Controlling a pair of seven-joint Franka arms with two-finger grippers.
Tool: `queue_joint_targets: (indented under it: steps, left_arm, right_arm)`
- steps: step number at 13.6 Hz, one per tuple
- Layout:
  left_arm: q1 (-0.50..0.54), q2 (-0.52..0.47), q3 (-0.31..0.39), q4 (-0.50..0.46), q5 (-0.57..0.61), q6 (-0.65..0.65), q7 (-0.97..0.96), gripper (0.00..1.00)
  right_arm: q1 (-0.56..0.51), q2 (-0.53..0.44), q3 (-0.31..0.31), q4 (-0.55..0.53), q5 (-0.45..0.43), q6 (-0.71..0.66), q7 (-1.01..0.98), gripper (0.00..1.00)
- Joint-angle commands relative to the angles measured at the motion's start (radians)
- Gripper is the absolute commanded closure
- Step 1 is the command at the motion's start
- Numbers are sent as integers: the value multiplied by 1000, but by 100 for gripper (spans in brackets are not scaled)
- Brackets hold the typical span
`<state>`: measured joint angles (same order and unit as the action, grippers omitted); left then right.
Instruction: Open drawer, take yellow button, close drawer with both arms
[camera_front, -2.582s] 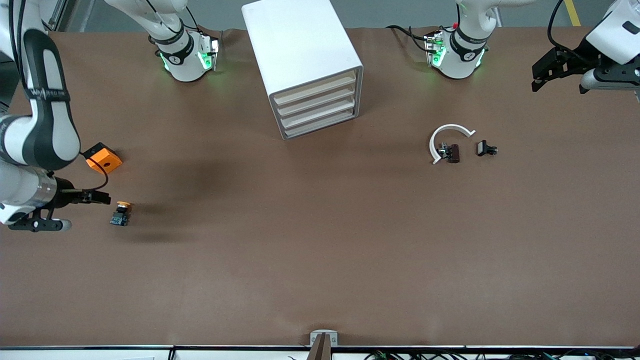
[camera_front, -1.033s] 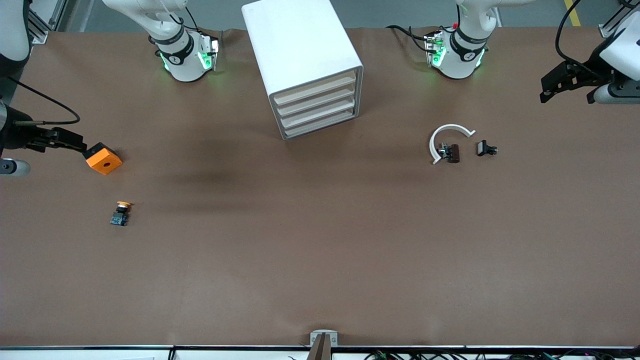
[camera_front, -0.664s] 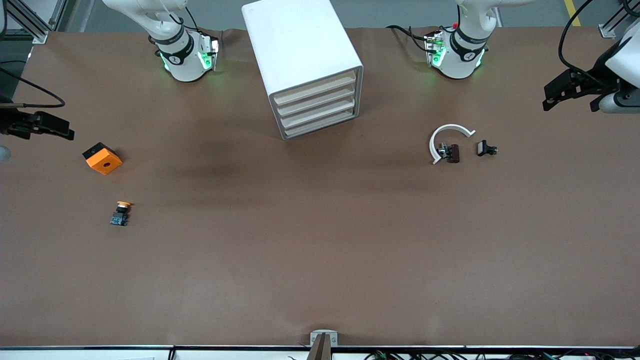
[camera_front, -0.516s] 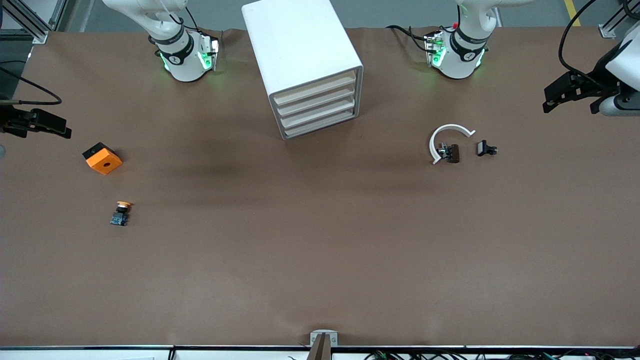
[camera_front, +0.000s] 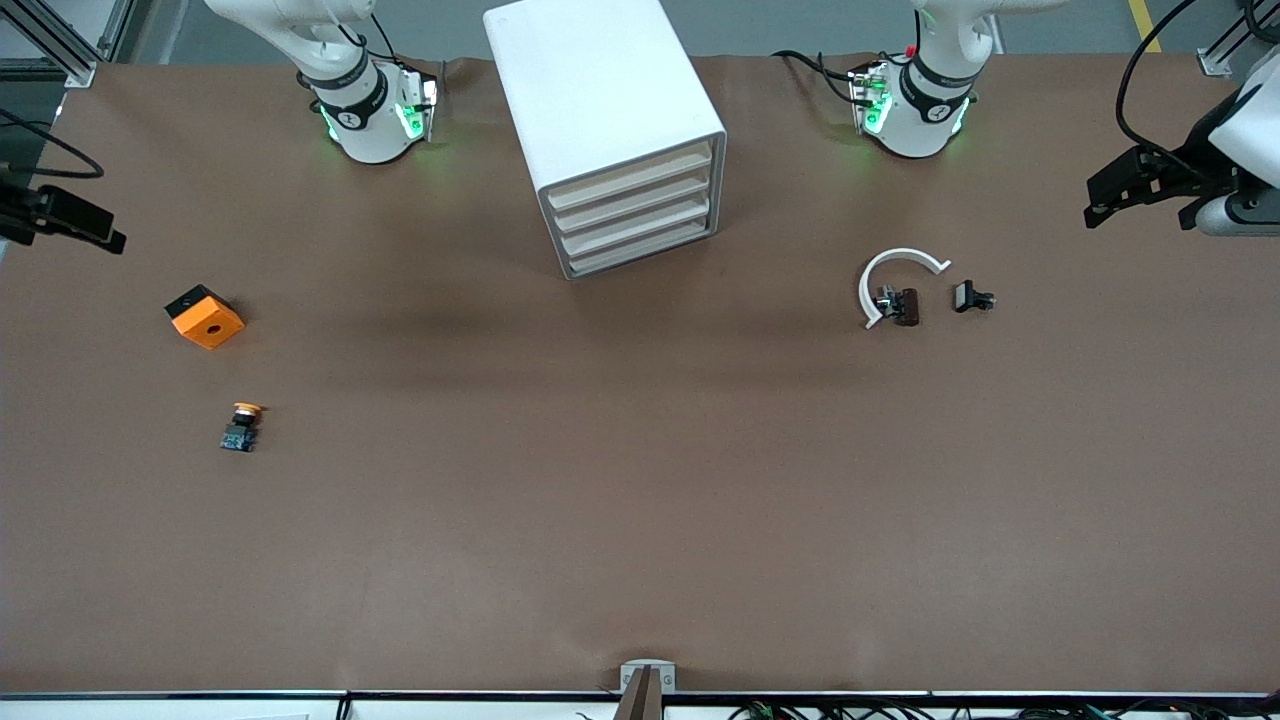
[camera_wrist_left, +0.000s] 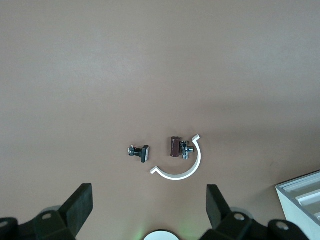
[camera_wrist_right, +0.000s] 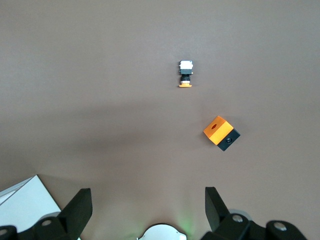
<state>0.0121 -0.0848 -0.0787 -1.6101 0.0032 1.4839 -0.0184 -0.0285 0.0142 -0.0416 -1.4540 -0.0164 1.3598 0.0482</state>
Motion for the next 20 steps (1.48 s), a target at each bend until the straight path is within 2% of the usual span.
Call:
queue_joint_targets:
  steps: [1, 8, 11, 18, 20]
  left_arm:
    - [2, 11, -3, 21, 6, -14, 8, 0]
    - [3, 23, -1, 26, 6, -13, 9, 0]
    - [3, 22, -1, 27, 6, -13, 6, 0]
    - [0, 23, -1, 27, 6, -13, 2, 0]
    - [-4, 23, -4, 26, 6, -13, -55, 0]
  right_arm:
    - [1, -39, 0, -48, 7, 9, 16, 0]
    - [-8, -88, 0, -108, 7, 35, -99, 0]
    - [-30, -141, 0, -179, 7, 71, -131, 0]
    - [-21, -151, 3, -183, 7, 71, -131, 0]
    - [-19, -151, 3, -183, 15, 71, -131, 0]
